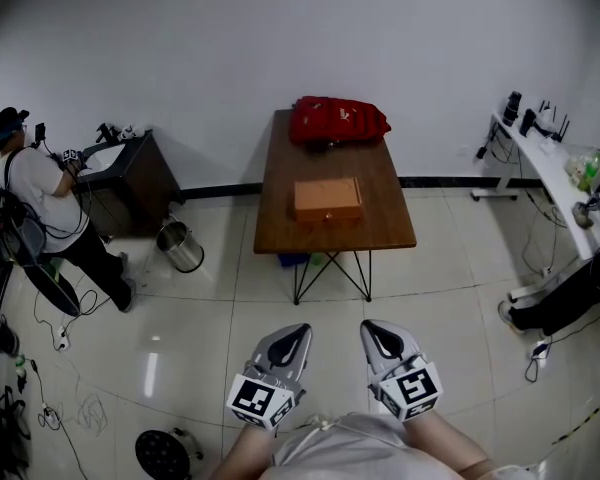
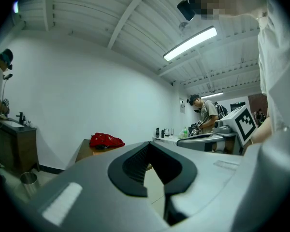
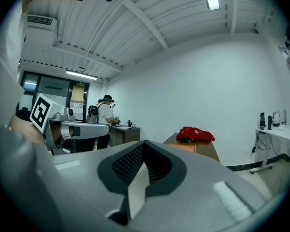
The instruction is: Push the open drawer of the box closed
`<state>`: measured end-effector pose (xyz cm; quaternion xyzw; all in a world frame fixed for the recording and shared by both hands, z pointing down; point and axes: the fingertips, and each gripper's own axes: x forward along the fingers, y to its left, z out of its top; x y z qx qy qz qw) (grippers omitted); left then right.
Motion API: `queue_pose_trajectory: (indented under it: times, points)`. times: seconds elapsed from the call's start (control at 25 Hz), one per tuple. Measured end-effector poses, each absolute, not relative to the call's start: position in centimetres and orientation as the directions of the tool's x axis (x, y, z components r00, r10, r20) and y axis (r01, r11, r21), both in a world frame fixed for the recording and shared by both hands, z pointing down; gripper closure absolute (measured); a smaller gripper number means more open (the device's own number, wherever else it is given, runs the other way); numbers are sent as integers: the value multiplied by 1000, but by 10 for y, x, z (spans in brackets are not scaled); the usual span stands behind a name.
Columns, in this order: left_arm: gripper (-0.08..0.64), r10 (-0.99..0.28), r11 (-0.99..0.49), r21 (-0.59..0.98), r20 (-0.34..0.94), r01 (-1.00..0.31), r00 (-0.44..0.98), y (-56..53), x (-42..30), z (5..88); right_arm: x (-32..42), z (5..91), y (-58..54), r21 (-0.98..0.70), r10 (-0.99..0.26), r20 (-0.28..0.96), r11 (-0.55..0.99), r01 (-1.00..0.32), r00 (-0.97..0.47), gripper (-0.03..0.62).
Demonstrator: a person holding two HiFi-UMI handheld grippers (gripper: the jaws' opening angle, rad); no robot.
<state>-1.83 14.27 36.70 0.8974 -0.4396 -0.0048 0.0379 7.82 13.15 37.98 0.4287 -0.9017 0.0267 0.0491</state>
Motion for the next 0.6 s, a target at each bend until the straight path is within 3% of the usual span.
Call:
queue_pose_trajectory:
  times: [0.6]
  points:
    - [555, -786, -615, 72, 21, -785, 618, 144, -19, 367, 75, 382, 137, 4, -768, 119, 634, -773, -630, 584]
